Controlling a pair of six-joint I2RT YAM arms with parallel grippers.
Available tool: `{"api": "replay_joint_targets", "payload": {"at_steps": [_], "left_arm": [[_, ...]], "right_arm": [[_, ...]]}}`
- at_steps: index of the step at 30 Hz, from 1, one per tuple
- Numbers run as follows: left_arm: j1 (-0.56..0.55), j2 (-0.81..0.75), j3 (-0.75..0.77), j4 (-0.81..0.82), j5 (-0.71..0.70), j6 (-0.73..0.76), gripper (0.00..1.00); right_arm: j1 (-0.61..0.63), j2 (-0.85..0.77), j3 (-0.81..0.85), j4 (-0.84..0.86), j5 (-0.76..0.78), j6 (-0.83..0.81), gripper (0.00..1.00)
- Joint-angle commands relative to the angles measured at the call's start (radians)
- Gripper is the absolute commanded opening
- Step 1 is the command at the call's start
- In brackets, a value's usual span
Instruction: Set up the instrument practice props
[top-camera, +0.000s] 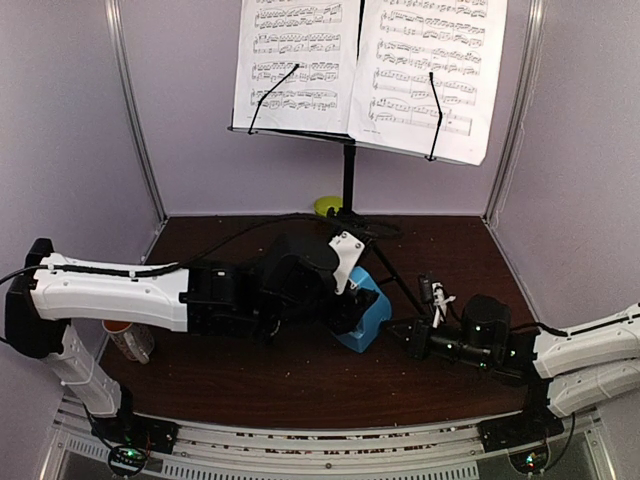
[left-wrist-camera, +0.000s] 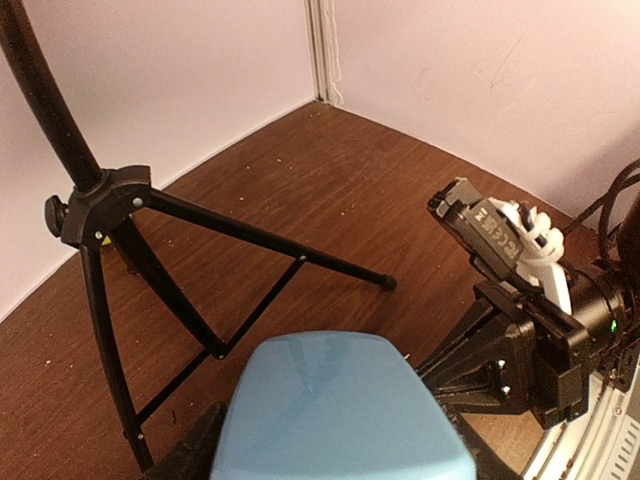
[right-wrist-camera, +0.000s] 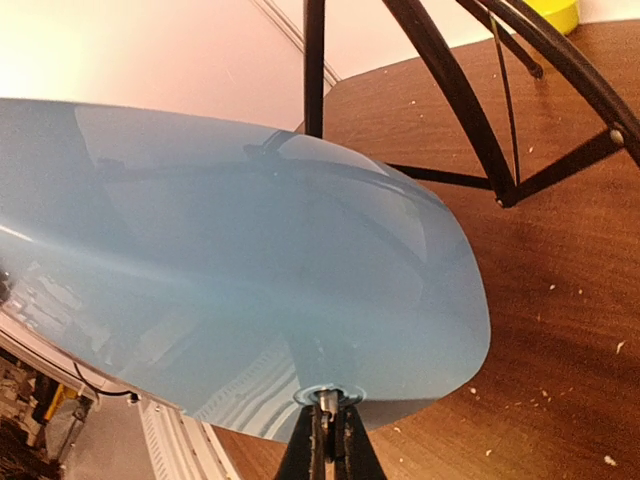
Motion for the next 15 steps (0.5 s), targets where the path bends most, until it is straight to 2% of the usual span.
{"api": "replay_joint_targets", "payload": {"at_steps": [1, 12, 14, 15], "left_arm": [[-0.001, -0.051, -0.055, 0.112, 0.005, 0.025, 0.14], [-0.006, -0.065, -0.124, 0.154, -0.009, 0.007, 0.13], [-0.005, -0.056, -0.109, 0.123, -0.035, -0.008, 0.13], [-0.005, -0.049, -0.096, 0.100, -0.054, -0.015, 0.13]], "right_arm": [[-0.028, -0.041, -0.021, 0.198, -0.037, 0.165, 0.00], [-0.099, 0.081, -0.041, 0.497, -0.117, 0.332, 0.00], [-0.101, 0.106, -0.031, 0.507, -0.142, 0.323, 0.00], [-0.100, 0.109, -0.012, 0.457, -0.159, 0.298, 0.00]]}}
